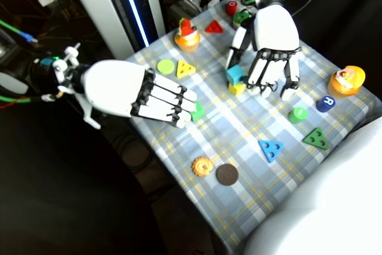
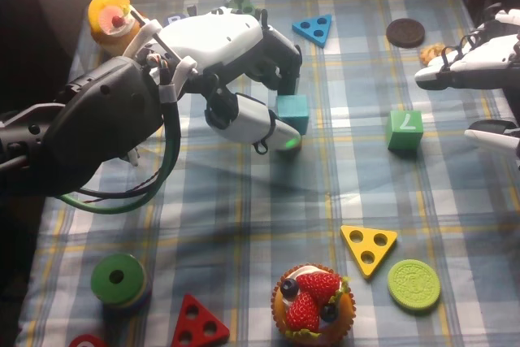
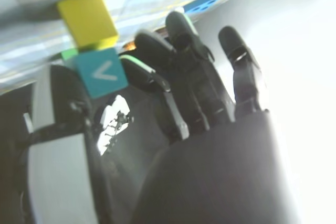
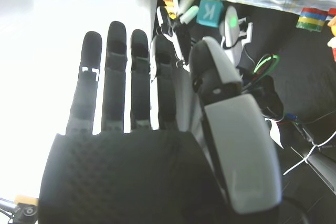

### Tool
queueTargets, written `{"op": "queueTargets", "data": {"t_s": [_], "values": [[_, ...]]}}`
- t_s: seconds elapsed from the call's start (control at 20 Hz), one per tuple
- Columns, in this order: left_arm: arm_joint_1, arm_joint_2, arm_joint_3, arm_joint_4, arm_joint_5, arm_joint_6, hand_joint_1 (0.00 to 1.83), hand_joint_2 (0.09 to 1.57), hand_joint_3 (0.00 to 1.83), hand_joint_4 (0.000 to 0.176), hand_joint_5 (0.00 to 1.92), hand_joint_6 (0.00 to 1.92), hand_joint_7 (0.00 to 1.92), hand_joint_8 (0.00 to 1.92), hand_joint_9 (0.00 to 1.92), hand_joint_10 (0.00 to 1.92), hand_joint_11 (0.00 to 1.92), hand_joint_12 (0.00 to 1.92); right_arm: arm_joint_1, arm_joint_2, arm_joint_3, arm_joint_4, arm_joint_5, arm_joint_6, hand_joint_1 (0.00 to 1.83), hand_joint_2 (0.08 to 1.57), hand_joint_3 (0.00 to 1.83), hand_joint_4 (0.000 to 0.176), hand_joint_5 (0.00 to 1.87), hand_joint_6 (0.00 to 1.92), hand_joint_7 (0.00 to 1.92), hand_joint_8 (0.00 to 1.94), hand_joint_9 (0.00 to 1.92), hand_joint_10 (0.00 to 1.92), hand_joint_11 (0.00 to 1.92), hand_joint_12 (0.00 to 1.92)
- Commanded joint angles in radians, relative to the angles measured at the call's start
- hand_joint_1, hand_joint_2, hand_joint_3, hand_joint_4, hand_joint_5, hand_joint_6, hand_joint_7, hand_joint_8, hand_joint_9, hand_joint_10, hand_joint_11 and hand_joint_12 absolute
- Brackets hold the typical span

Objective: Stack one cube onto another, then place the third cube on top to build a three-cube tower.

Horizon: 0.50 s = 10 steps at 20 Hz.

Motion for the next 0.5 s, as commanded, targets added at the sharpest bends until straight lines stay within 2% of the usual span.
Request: {"op": "queueTargets", "data": {"t_s": [0.0, 0.25, 0.45], "values": [[-0.008, -0.008, 0.004, 0.024, -0.092, -0.003, 0.95, 1.18, 0.00, 0.176, 0.84, 1.19, 0.93, 0.03, 0.80, 0.01, 0.00, 0.81, 0.014, 0.000, 0.003, 0.018, 0.120, 0.005, 0.75, 1.33, 0.00, 0.000, 0.54, 0.00, 0.58, 0.00, 0.59, 0.00, 0.17, 1.01], [-0.005, -0.003, 0.005, 0.021, -0.085, -0.003, 0.96, 1.17, 0.00, 0.176, 0.85, 1.16, 0.93, 0.01, 0.79, 0.00, 0.01, 0.75, 0.013, 0.000, 0.003, 0.018, 0.120, 0.008, 0.73, 1.33, 0.00, 0.000, 0.54, 0.00, 0.58, 0.00, 0.58, 0.00, 0.13, 1.05], [0.000, 0.002, 0.006, 0.020, -0.078, -0.003, 0.98, 1.15, 0.00, 0.176, 0.90, 1.10, 0.95, 0.01, 0.80, 0.01, 0.02, 0.73, 0.012, 0.000, 0.003, 0.018, 0.120, 0.009, 0.78, 1.32, 0.00, 0.000, 0.53, 0.00, 0.58, 0.00, 0.57, 0.00, 0.08, 1.12]]}}
